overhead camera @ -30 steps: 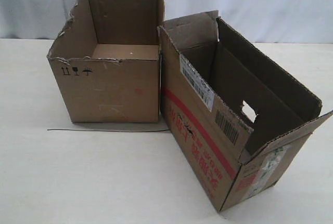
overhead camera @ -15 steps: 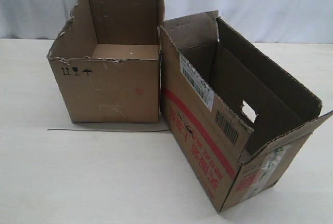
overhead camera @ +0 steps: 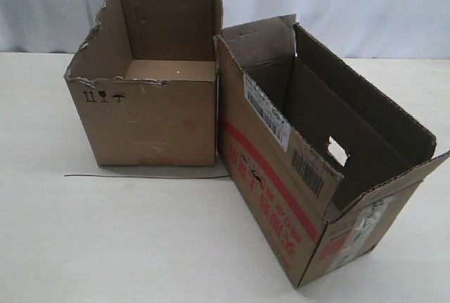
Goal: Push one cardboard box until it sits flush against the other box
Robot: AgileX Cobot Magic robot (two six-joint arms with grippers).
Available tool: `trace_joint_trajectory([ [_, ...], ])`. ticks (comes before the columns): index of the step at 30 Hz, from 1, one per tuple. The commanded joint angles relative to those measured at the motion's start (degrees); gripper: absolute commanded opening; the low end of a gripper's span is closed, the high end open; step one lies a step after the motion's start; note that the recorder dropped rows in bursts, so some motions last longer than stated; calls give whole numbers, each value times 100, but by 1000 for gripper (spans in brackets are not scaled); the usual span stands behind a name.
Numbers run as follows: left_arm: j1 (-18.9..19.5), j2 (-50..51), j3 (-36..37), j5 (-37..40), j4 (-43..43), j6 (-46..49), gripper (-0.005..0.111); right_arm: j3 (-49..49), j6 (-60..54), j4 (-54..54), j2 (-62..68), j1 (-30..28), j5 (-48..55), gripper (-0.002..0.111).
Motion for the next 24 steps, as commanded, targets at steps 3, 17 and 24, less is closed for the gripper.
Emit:
trace_joint_trajectory([
  [3,16,-8,14,-66,-3,-22,0,-2086,68,-3114,1827,3,1897,5],
  [17,16,-8,14,-68,5,-22,0,-3837,-24,-3834,2976,3,6467,5],
  [24,16,-8,14,-68,5,-22,0,-2080,-491,-2440,2527,3,6348,5],
])
